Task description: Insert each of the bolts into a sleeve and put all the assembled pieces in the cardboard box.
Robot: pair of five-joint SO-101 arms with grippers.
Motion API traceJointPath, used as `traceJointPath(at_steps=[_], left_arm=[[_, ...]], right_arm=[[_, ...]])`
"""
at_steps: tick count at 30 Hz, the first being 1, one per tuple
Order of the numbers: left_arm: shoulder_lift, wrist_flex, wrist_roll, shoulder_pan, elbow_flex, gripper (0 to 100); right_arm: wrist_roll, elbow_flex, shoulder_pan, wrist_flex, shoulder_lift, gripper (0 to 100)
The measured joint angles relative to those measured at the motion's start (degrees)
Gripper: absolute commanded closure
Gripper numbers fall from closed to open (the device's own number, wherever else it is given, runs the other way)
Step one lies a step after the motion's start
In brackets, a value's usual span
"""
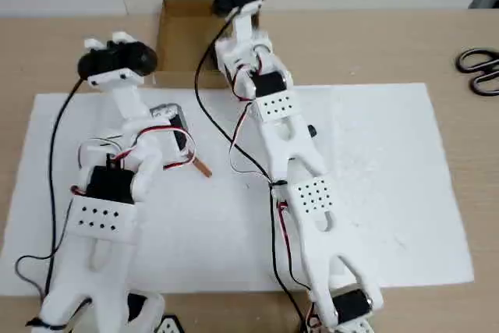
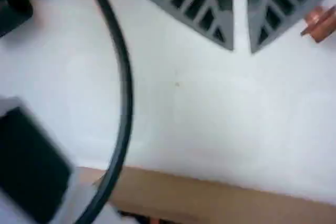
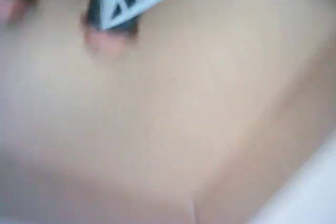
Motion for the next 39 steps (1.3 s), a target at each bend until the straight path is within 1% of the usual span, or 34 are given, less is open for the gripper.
traceJointPath(at_steps=[2, 6, 8, 13, 18, 20, 26, 29, 33, 39], left_arm=[[0.0, 0.4, 0.0, 0.0, 0.0, 99], [0.0, 0.4, 0.0, 0.0, 0.0, 99], [0.0, 0.4, 0.0, 0.0, 0.0, 99], [0.0, 0.4, 0.0, 0.0, 0.0, 99], [0.0, 0.4, 0.0, 0.0, 0.0, 99], [0.0, 0.4, 0.0, 0.0, 0.0, 99], [0.0, 0.4, 0.0, 0.0, 0.0, 99], [0.0, 0.4, 0.0, 0.0, 0.0, 99], [0.0, 0.5, 0.0, 0.0, 0.0, 99], [0.0, 0.5, 0.0, 0.0, 0.0, 99]], right_arm=[[0.0, -2.5, -0.1, 0.9, 0.0, 79.3], [0.0, -6.1, 0.0, 7.9, -0.5, 79.3], [0.9, -6.2, -0.1, 14.8, -2.1, 79.3], [3.5, -6.3, -0.1, 35.0, -11.9, 79.3], [3.9, -6.3, 0.0, 51.1, -16.4, 79.3], [3.9, -6.3, 0.4, 55.9, -17.6, 79.4], [4.3, -6.3, 5.8, 57.9, -20.6, 79.4], [5.1, -4.4, 6.8, 58.1, -24.2, 79.4], [6.3, 5.8, 6.6, 58.2, -30.6, 79.4], [13.8, 28.0, 5.0, 58.2, -46.2, 79.4]])
